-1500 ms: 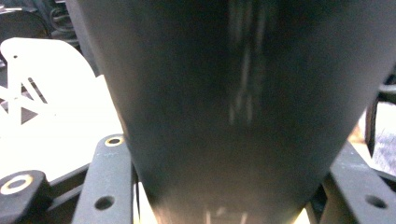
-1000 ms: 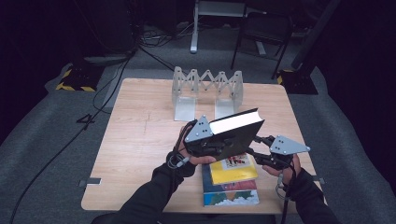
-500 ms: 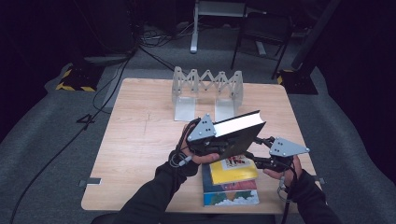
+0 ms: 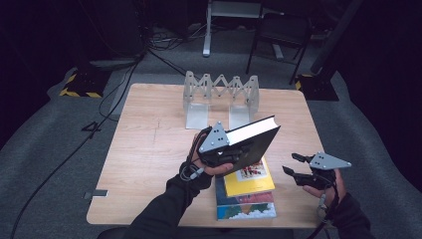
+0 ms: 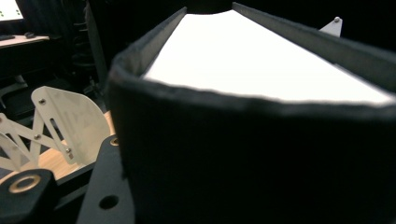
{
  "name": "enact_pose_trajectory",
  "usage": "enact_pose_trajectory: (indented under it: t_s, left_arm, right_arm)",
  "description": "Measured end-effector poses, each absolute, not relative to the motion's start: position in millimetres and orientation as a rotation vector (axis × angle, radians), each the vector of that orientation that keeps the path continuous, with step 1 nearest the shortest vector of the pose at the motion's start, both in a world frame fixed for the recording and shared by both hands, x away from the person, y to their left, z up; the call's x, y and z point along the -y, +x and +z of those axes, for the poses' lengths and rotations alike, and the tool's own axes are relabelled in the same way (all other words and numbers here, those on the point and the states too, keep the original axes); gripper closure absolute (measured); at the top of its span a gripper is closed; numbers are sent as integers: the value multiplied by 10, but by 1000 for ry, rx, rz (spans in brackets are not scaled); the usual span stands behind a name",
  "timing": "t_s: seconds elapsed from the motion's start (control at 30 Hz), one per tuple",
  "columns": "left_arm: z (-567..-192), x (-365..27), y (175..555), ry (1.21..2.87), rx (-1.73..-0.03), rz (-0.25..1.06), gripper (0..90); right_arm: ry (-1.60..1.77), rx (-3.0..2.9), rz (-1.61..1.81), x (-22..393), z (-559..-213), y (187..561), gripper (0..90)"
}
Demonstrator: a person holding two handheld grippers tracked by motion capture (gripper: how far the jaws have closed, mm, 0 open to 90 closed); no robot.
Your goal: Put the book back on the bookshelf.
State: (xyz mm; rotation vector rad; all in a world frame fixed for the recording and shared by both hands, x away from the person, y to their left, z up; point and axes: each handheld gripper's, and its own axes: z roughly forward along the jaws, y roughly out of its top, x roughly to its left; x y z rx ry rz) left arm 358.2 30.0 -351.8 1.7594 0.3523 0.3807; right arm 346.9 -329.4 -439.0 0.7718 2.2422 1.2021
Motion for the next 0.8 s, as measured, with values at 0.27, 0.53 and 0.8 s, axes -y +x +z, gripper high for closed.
enact_pose_trajectory:
  t_s: [0.27,0.53,0.8]
  left_arm:
    - [-3469,-353,3608,1757,-395,417,516]
    - [-3410,-455,3687,1738,-442,441,519]
    - [-3236,-638,3779,1683,-480,496,520]
  right_arm:
    - [872,-2222,1181,3479,-4466,3508,389]
    - [877,-2244,1169,3457,-4500,3532,385]
    - [879,-2250,1171,3450,-4518,3545,384]
